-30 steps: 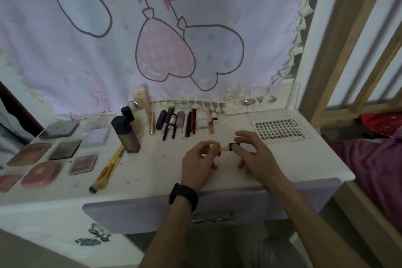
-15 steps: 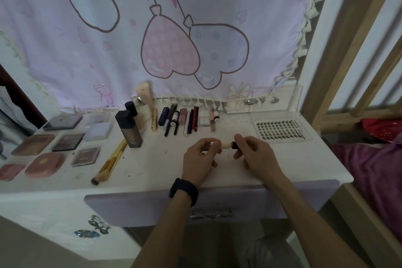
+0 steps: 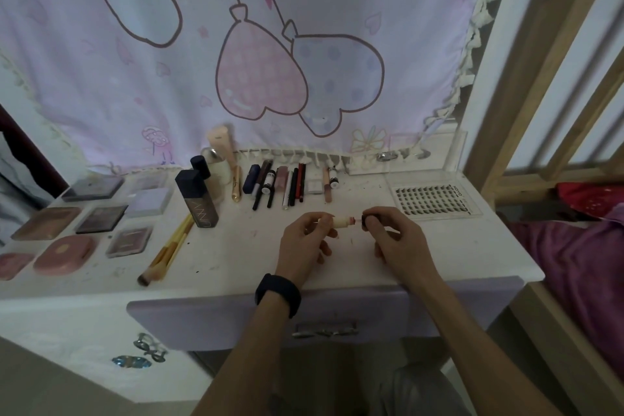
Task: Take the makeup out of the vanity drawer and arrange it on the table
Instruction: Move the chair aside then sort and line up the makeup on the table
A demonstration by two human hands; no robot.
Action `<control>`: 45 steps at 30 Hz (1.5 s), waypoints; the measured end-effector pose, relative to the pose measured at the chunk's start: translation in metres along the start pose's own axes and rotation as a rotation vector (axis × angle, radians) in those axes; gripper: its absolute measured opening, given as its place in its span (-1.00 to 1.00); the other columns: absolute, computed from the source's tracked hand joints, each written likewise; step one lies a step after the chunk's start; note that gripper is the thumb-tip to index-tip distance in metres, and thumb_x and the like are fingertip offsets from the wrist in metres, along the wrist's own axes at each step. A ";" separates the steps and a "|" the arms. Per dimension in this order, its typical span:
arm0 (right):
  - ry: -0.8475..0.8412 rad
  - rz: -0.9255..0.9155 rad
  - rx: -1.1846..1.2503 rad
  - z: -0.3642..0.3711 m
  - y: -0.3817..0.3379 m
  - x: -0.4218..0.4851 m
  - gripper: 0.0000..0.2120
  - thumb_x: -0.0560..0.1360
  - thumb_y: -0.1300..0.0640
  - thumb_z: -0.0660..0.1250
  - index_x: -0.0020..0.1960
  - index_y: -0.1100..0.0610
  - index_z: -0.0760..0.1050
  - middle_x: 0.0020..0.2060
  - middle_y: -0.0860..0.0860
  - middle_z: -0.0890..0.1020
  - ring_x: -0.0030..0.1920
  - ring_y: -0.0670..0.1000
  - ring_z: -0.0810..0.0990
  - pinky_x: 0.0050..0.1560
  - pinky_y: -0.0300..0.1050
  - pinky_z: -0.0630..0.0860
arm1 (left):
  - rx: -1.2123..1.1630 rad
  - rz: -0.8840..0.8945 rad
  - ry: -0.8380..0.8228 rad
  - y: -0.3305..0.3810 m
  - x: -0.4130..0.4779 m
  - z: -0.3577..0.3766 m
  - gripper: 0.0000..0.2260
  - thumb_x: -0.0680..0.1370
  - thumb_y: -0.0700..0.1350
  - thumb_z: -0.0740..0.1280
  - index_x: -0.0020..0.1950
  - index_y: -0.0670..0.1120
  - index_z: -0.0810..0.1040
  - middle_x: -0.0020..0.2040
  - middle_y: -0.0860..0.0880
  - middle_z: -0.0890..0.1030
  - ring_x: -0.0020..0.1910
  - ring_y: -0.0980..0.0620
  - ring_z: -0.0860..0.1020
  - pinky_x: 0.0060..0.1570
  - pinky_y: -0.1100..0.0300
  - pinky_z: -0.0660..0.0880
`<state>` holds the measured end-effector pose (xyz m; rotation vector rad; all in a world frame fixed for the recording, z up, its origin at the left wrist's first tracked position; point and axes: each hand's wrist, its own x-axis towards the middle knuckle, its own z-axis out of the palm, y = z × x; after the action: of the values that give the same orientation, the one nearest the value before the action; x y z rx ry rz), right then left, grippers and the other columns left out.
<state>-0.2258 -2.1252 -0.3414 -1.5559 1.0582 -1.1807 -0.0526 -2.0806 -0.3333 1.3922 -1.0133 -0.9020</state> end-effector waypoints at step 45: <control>0.235 0.110 -0.134 -0.151 0.042 0.006 -0.89 0.57 -0.01 0.39 0.09 -0.11 0.55 -0.04 -0.15 0.73 -0.02 -0.15 0.70 0.01 -0.13 0.57 | 0.255 0.029 -0.175 0.021 0.013 0.119 -0.87 0.67 0.04 0.21 0.13 0.02 0.44 0.03 0.17 0.65 0.02 0.18 0.58 -0.13 0.41 0.40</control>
<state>-0.3765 -2.1637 -0.3576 -1.4631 1.3841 -1.2597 -0.1618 -2.1324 -0.3204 1.5247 -1.3150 -0.9090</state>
